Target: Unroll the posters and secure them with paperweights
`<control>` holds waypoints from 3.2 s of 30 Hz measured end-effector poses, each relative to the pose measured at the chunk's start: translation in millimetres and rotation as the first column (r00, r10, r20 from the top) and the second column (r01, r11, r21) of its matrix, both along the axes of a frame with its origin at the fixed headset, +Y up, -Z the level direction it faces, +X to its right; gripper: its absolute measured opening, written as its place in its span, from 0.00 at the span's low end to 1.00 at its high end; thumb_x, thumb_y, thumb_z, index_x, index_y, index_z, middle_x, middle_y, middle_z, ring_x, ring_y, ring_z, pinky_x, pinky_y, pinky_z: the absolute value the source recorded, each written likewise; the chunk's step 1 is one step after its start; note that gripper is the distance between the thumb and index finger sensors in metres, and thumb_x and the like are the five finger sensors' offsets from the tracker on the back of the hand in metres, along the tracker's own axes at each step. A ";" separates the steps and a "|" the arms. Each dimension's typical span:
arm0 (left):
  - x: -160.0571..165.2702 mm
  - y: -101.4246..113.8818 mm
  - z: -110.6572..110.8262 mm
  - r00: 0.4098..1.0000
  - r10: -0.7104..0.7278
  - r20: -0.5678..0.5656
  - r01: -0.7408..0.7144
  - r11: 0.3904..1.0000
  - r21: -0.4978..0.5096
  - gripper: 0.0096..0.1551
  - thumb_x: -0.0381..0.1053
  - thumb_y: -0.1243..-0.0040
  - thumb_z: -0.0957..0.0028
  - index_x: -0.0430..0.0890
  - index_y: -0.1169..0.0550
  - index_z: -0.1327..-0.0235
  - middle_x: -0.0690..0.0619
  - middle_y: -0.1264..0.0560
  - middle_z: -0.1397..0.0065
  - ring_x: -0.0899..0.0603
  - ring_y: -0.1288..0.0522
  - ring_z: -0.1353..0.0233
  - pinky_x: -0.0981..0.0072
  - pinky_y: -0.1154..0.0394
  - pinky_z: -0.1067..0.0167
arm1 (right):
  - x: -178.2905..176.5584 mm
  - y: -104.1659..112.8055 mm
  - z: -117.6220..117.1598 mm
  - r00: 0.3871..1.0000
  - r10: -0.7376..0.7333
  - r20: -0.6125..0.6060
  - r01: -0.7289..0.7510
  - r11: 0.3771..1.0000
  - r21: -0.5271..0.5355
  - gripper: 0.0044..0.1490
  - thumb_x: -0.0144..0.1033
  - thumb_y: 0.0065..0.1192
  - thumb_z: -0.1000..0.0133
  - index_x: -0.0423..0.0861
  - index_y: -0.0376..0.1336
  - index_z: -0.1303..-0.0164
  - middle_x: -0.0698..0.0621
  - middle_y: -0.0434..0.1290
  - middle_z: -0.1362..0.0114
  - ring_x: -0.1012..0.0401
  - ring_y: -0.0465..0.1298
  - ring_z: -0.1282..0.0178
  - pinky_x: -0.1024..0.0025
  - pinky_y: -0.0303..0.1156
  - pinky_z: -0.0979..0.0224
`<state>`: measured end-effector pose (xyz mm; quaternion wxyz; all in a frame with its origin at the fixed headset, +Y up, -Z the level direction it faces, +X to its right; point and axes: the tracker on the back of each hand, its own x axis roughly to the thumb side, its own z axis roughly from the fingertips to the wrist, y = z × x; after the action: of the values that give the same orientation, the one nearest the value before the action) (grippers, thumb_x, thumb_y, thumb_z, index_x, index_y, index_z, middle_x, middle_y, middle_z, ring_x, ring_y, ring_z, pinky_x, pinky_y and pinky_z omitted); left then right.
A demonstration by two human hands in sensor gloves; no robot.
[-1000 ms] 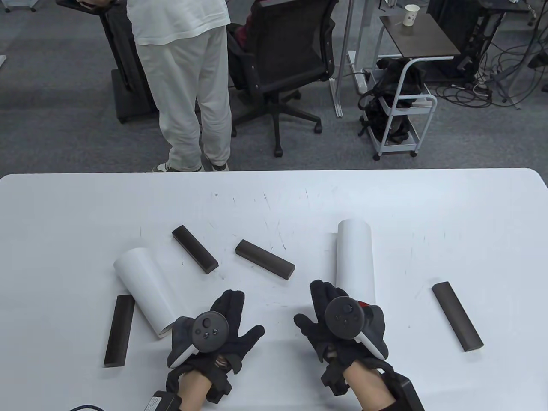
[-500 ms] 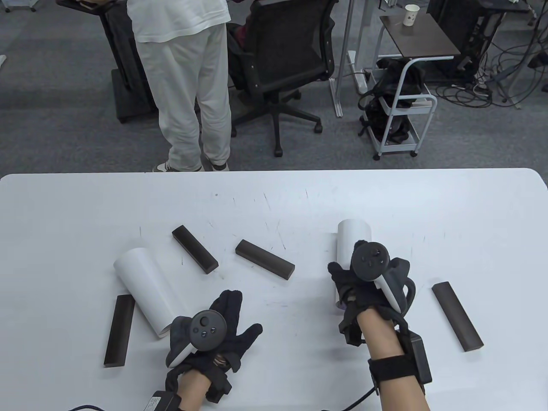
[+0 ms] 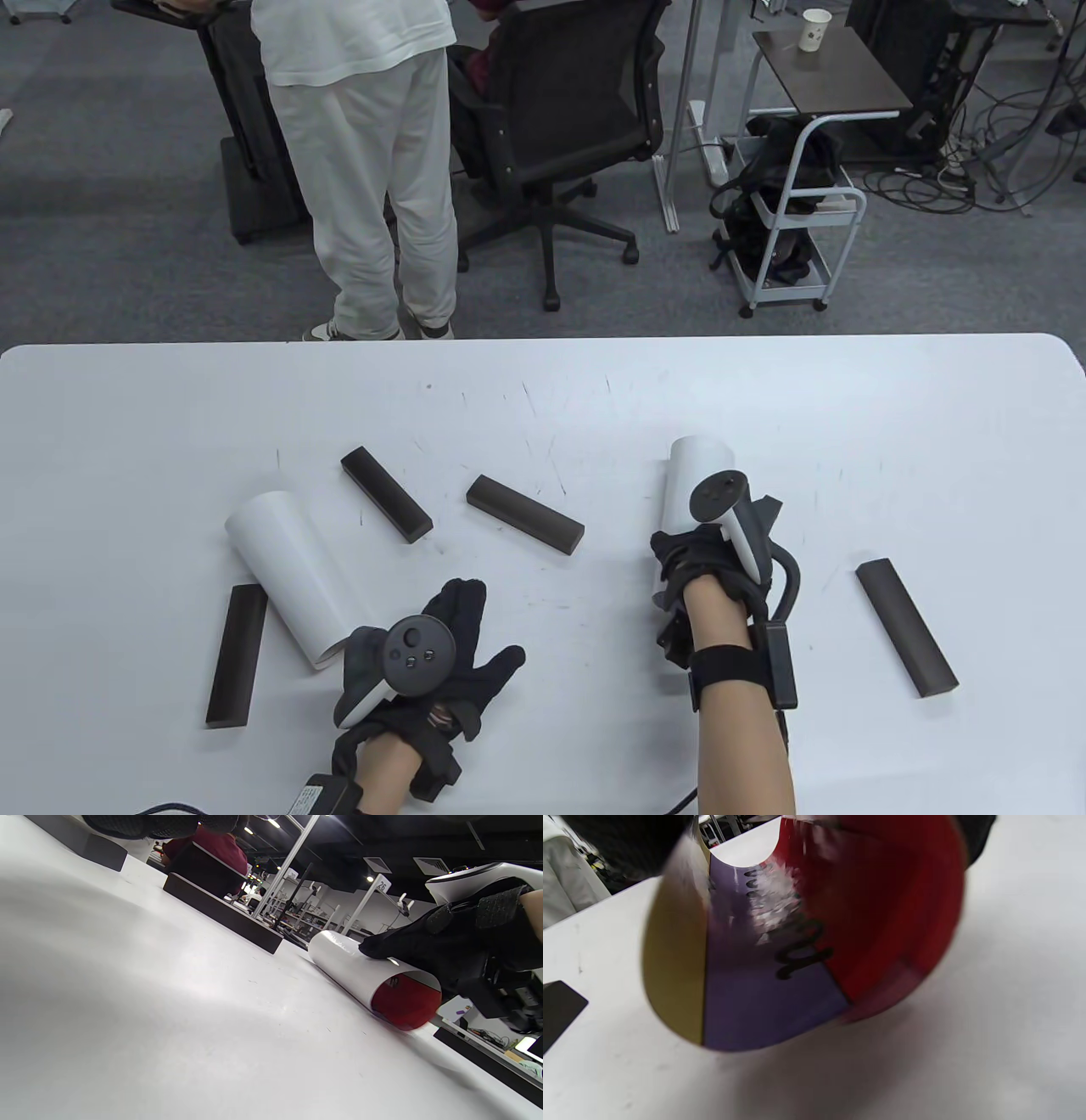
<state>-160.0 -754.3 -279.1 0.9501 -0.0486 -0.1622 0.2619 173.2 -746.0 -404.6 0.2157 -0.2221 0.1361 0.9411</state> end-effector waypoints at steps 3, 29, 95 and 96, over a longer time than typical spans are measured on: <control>0.1 -0.8 -0.1 1.000 0.001 0.000 -0.001 1.000 0.000 0.55 0.76 0.55 0.50 0.41 0.48 0.23 0.35 0.49 0.19 0.24 0.45 0.20 0.33 0.38 0.31 | 3.4 -1.9 5.6 0.998 -0.047 0.032 0.044 0.995 0.094 0.62 0.61 0.63 0.51 0.37 0.35 0.29 0.34 0.54 0.24 0.44 0.76 0.41 0.51 0.75 0.41; 12.9 -11.6 -2.9 0.998 -0.023 0.067 0.028 0.997 -0.077 0.53 0.75 0.54 0.49 0.41 0.48 0.23 0.36 0.49 0.19 0.25 0.45 0.20 0.34 0.38 0.30 | -41.7 9.0 110.2 0.833 -0.388 -0.395 0.402 0.914 -0.052 0.58 0.57 0.64 0.49 0.36 0.38 0.28 0.34 0.59 0.27 0.46 0.78 0.45 0.51 0.76 0.45; 95.4 -33.6 -0.3 0.763 -0.553 0.335 0.613 0.783 -0.103 0.48 0.71 0.57 0.49 0.53 0.55 0.22 0.50 0.61 0.16 0.29 0.59 0.18 0.35 0.49 0.26 | -11.8 11.2 98.6 0.788 0.350 -0.507 -0.345 0.932 0.107 0.44 0.51 0.71 0.54 0.60 0.53 0.29 0.50 0.59 0.19 0.37 0.49 0.20 0.39 0.48 0.23; 95.4 -33.7 -0.4 0.763 -0.553 0.335 0.613 0.783 -0.103 0.48 0.71 0.57 0.49 0.53 0.55 0.22 0.50 0.61 0.16 0.29 0.59 0.18 0.35 0.49 0.26 | -7.5 10.5 97.6 0.801 0.350 -0.487 -0.353 0.931 0.088 0.42 0.49 0.70 0.53 0.60 0.54 0.29 0.50 0.57 0.17 0.36 0.48 0.20 0.39 0.48 0.23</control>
<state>-64.6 -787.9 -279.5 0.9398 -0.2326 -0.2466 -0.0424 165.7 -735.5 -307.0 -0.0053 0.0039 0.1467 0.9892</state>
